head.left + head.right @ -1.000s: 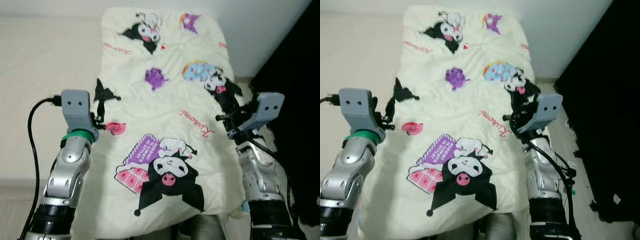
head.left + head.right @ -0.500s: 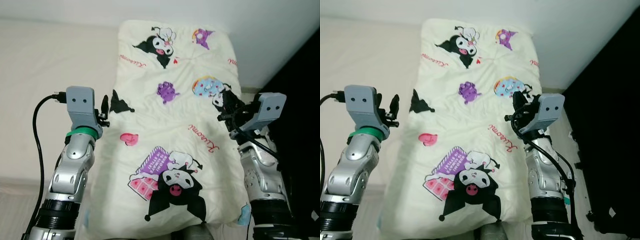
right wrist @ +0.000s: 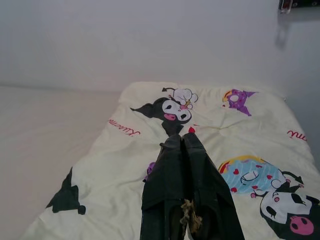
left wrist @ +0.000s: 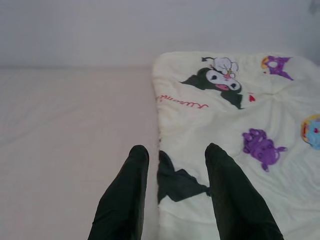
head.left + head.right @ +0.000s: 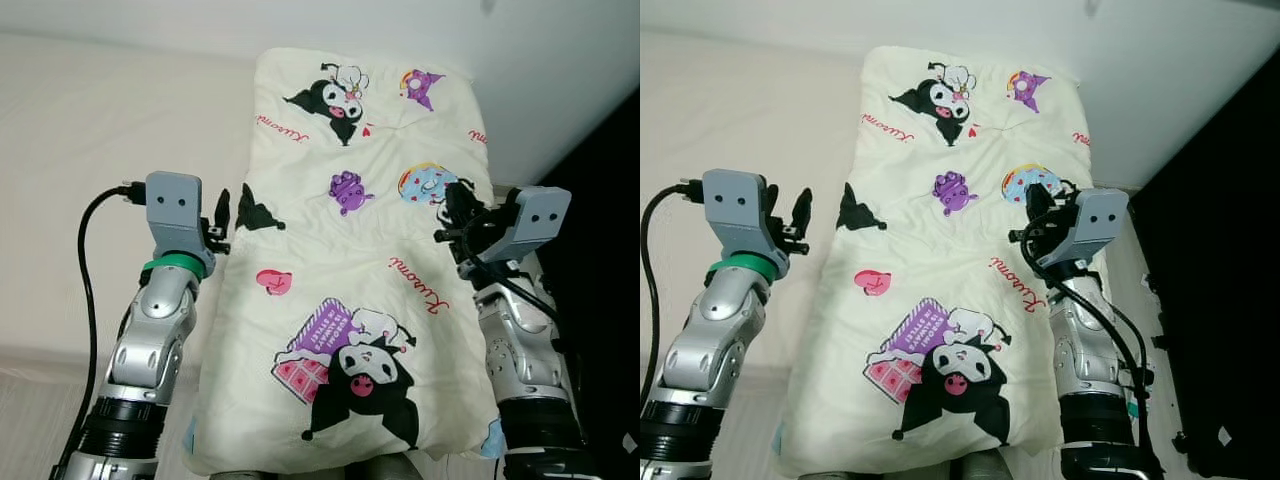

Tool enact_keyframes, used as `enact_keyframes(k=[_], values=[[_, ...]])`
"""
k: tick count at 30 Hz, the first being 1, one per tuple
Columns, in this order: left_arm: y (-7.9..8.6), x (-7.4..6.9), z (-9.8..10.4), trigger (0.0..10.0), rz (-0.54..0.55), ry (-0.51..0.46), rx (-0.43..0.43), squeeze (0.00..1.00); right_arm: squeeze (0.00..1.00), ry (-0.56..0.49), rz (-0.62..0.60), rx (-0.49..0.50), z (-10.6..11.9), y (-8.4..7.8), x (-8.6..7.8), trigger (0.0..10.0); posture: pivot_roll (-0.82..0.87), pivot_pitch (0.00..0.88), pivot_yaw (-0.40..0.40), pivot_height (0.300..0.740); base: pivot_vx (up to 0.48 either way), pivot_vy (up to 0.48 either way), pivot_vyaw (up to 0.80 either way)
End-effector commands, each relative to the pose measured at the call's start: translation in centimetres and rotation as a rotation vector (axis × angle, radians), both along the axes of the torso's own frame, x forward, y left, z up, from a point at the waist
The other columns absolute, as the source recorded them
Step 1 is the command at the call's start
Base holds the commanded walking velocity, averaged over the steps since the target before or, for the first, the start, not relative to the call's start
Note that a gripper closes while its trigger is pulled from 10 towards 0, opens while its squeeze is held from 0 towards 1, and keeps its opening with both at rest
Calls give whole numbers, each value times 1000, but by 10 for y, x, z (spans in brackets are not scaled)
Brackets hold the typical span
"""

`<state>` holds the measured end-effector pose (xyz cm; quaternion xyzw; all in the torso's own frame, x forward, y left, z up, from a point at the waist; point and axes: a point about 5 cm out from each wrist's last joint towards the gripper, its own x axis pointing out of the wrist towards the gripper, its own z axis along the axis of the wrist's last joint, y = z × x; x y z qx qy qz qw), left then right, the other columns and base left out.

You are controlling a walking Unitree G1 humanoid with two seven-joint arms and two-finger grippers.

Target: Clean up the room

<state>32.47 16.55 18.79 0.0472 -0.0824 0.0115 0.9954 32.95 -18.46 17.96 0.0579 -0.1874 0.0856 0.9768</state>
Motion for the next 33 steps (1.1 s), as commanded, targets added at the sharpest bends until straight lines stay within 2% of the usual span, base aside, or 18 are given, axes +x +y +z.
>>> enact_keyframes(k=[1, 2, 3, 6, 7, 8, 14, 18, 33], values=[[-3, -5, -20, 10000, -23, 60, 9, 0, 0, 54, -11, 0, -20, 1, -5, 10000, 54, 129, 6, 740, 0, 0, 0], [-3, -5, -20, 10000, -23, 60, 9, 0, 0, 54, -11, 0, -20, 1, -5, 10000, 54, 129, 6, 740, 0, 0, 0], [-5, -8, -29, 10000, -35, 79, 16, 0, 0, 93, -9, 7, -34, 5, -8, 10000, 49, 121, 10, 740, 0, 0, 0], [-6, -10, -34, 10000, -43, 92, 21, 0, 0, 120, -8, 12, -43, 8, -11, 10000, 49, 121, 10, 740, 0, 0, 0], [-8, -13, -41, 10000, -59, 104, 51, 0, 0, 151, 4, 19, -56, 17, -16, 10000, 44, 115, 15, 740, 0, 0, 0], [-9, -13, -42, 10000, -62, 105, 58, 0, 0, 155, 8, 19, -57, 19, -17, 10000, 44, 115, 15, 740, 0, 0, 0], [-10, -12, -44, 10000, -66, 109, 66, 0, 0, 154, 14, 27, -57, 23, -16, 10000, 43, 117, 21, 740, 0, 0, 0], [-9, -11, -44, 10000, -59, 109, 67, 0, 0, 147, 7, 29, -55, 19, -15, 10000, 44, 116, 19, 740, 0, 0, 0], [-4, -11, -45, 10000, -45, 97, 74, 0, 0, 107, 16, 30, -46, 21, -11, 10000, 50, 114, 16, 740, -320, 0, 0]])
